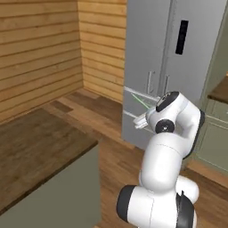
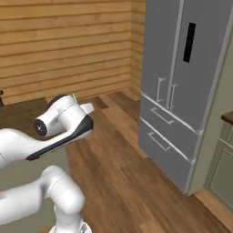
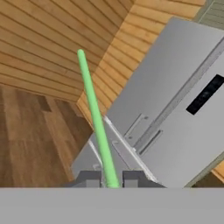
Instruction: Take a straw from the drawer in front and place it inside the glass cup on the dining counter.
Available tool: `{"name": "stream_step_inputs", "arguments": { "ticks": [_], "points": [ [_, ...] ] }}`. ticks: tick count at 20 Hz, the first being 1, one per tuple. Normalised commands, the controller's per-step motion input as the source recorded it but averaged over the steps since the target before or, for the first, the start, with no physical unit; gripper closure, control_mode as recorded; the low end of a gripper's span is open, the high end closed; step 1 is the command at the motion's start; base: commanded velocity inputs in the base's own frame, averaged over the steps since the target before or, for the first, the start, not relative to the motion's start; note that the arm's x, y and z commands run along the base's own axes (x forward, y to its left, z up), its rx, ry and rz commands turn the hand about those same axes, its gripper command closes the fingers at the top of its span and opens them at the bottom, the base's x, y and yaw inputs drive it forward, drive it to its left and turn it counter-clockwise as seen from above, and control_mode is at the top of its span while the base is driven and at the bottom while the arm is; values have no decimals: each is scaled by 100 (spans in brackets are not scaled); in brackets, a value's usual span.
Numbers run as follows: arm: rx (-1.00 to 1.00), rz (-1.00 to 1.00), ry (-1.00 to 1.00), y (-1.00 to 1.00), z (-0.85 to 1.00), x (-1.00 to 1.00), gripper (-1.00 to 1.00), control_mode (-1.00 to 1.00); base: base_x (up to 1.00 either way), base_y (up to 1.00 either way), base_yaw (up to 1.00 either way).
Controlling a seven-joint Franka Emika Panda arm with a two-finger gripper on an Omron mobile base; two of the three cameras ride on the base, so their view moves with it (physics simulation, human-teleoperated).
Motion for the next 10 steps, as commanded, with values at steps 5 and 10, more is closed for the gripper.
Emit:
{"name": "stream_step_inputs", "arguments": {
  "ticks": [5, 10],
  "points": [
    [0, 0, 0, 0, 0, 0, 100, 100, 100, -33, 36],
    [0, 0, 0, 0, 0, 0, 100, 100, 100, -40, 40]
  ]
}}
